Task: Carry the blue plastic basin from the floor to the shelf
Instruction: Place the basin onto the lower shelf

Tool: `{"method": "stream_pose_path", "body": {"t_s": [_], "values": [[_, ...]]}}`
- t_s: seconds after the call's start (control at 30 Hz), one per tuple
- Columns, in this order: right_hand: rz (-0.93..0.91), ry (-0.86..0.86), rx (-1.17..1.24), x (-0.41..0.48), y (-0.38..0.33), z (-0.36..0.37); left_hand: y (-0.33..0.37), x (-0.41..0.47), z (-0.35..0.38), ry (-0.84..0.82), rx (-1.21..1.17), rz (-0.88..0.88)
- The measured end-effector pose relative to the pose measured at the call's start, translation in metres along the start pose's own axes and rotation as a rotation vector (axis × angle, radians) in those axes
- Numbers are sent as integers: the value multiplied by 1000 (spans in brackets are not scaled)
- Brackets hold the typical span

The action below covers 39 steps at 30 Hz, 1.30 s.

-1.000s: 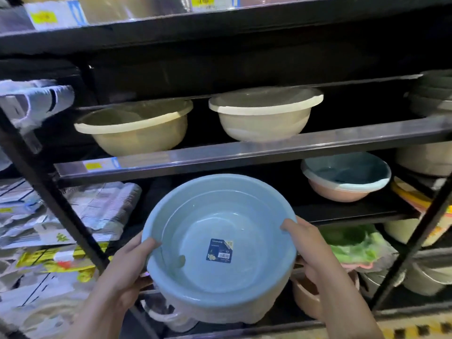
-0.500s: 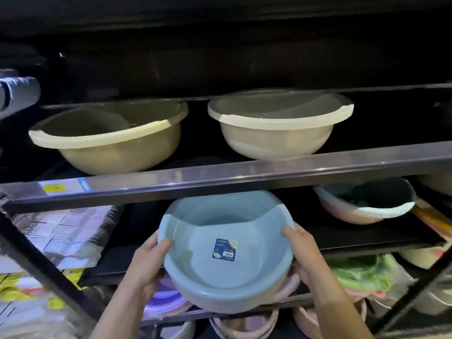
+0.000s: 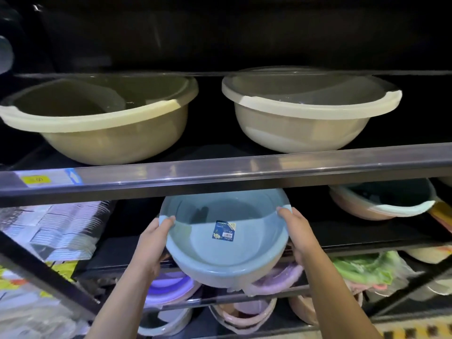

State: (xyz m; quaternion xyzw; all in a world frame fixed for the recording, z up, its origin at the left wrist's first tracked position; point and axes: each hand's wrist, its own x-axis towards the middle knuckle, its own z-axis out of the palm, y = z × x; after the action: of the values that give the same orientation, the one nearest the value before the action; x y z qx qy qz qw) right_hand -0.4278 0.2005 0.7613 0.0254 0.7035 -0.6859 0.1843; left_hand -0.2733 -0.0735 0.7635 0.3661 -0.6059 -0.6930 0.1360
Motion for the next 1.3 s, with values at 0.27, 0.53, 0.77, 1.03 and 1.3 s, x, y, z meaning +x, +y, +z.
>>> {"method": "stream_pose_path", "body": {"t_s": [0.27,0.53,0.77,1.03,1.3], "values": [[-212,-403,-220,-66,21,-27,-30,-45,-27,-323,305,283],[-274,-275,-396,-46,27,-17,-36,-32,-9,-247,425,370],[-282,-113,-528,-9,26,-3,-34,-10,6,-120,420,370],[-262,112,-549,2,19,38,-28,19,29,63,507,296],[-235,95,-613,-27,11,42,-17,18,17,-50,763,311]]}}
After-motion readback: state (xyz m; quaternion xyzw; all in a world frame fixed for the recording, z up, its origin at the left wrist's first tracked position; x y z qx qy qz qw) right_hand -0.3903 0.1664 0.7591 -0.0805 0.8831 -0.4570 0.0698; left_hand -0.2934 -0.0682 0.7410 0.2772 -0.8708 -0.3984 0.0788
